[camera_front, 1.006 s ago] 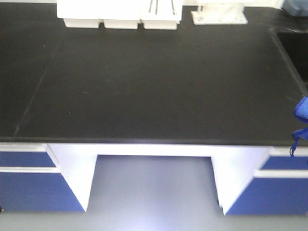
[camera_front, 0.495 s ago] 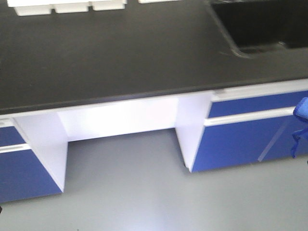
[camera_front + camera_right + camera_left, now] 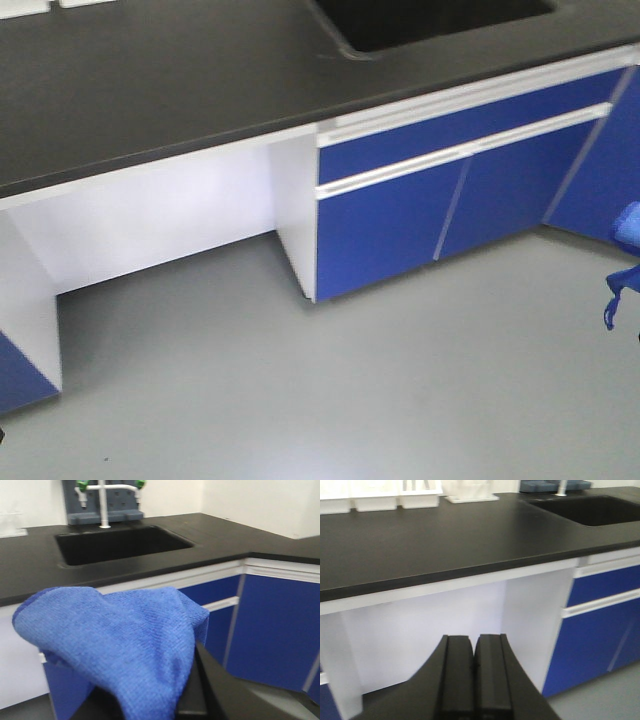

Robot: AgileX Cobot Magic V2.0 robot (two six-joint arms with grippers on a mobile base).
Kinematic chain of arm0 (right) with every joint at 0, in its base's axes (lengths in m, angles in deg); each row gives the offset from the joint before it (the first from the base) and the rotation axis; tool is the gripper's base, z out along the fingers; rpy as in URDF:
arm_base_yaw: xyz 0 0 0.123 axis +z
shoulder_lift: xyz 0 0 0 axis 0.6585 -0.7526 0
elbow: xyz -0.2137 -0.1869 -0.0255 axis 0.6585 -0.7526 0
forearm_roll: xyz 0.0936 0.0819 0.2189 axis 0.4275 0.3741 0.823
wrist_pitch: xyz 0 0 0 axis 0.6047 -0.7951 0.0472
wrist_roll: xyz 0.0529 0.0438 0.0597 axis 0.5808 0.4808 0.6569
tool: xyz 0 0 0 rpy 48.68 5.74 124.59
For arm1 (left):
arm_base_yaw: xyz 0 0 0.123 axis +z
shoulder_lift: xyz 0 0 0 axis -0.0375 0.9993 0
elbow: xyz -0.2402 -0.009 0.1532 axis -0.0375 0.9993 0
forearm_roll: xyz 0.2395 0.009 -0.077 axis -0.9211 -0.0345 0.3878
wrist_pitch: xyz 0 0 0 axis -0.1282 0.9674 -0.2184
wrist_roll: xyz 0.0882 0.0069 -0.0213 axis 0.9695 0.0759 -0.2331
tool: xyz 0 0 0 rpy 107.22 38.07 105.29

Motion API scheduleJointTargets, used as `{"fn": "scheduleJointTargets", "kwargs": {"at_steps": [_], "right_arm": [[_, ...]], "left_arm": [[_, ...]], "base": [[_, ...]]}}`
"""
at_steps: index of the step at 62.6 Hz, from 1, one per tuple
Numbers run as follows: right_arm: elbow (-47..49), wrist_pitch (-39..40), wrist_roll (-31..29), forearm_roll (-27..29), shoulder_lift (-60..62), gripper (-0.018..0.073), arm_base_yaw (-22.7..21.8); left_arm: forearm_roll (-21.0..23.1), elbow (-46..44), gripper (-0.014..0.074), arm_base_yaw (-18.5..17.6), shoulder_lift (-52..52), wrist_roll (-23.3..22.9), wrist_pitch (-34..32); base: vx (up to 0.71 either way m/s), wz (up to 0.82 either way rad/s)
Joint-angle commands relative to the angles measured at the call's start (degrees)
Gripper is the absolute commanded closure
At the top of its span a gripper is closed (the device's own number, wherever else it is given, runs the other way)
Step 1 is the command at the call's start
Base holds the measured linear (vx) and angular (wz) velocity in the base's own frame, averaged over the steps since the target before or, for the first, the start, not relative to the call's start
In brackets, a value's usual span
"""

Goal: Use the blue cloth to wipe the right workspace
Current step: 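Hold the blue cloth in the right gripper while the base turns away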

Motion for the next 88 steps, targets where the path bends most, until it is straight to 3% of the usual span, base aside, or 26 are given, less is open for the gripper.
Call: {"fn": "scheduleJointTargets", "kwargs": {"at_steps": [1,88], "right_arm": [[1.87,4.03,-0.43,0.18,-0.72,0.0557,-0.21],[1.87,4.03,-0.43,0.18,-0.72,0.0557,-0.21]], "left_arm": [[-0.06,1.74,0.0602,-0.25,-0.92,-0.49,-4.54],[-0.06,1.74,0.0602,-0.25,-0.92,-0.49,-4.54]], "base": [[-0.22,-0.53],[-0.14,-0.64]]}}
